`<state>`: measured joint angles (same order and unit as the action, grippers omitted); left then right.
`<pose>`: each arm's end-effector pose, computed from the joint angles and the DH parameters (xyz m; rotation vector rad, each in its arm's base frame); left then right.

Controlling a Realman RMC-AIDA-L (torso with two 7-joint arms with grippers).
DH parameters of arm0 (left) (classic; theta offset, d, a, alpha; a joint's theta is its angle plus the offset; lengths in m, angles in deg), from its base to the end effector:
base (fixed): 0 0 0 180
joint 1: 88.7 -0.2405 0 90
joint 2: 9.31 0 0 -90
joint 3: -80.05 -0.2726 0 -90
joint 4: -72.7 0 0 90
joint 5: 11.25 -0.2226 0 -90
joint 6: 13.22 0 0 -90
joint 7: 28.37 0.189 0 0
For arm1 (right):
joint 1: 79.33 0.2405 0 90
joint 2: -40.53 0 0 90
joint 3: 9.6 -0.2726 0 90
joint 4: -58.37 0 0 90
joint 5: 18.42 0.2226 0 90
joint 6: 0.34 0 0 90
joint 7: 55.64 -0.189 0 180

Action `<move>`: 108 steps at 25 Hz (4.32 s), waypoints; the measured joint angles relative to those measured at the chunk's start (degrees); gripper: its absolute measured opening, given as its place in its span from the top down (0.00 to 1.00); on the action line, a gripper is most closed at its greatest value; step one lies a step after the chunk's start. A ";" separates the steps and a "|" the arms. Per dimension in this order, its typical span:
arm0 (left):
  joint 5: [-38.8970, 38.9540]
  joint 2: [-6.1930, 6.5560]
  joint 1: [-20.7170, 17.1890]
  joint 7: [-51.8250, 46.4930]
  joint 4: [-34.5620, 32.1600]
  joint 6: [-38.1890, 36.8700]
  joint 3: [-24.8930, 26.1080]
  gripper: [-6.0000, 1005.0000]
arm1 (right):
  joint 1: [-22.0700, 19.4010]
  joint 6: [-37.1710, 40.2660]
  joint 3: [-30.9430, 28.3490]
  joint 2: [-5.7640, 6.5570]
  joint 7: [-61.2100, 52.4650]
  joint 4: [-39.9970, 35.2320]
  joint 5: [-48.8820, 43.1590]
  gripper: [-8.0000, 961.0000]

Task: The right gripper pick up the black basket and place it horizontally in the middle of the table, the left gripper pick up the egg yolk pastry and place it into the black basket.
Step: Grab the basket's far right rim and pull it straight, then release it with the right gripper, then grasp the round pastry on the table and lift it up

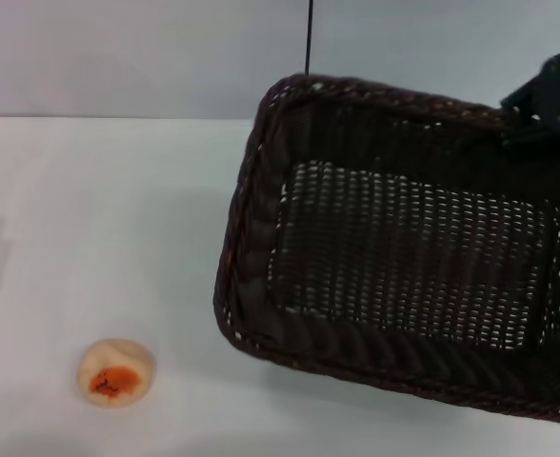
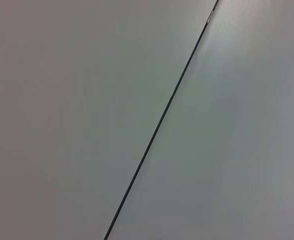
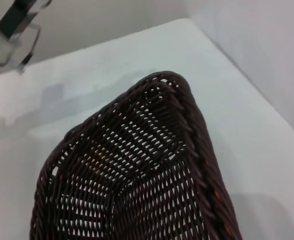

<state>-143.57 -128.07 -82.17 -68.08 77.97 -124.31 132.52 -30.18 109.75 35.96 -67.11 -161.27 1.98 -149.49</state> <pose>-0.3519 0.2259 0.0604 -1.2258 -0.4855 -1.3717 0.1683 0.4107 0.0555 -3.0674 0.4259 0.0433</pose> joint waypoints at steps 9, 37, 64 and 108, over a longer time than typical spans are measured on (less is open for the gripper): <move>-0.19 -0.08 0.01 -0.24 0.87 0.30 -1.54 0.28 | 2.09 -3.95 8.04 -2.18 6.17 0.60 -1.73 0.81; -0.19 -0.04 -1.77 -4.08 1.56 0.69 -4.43 0.29 | 3.67 -13.07 9.89 -6.12 13.99 4.40 -2.87 0.61; 0.30 0.34 -2.34 -3.59 0.81 -1.27 -5.91 0.29 | -24.15 -22.59 -6.63 -11.16 42.88 17.12 63.74 0.59; 0.13 0.58 -1.48 -1.91 -1.15 -0.93 -3.26 0.29 | -17.48 -31.96 -9.07 -11.10 57.80 36.63 82.27 0.59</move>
<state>-143.44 -127.49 -83.65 -69.98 76.82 -125.23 129.25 -47.65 77.79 26.89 -78.21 -103.47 38.62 -67.22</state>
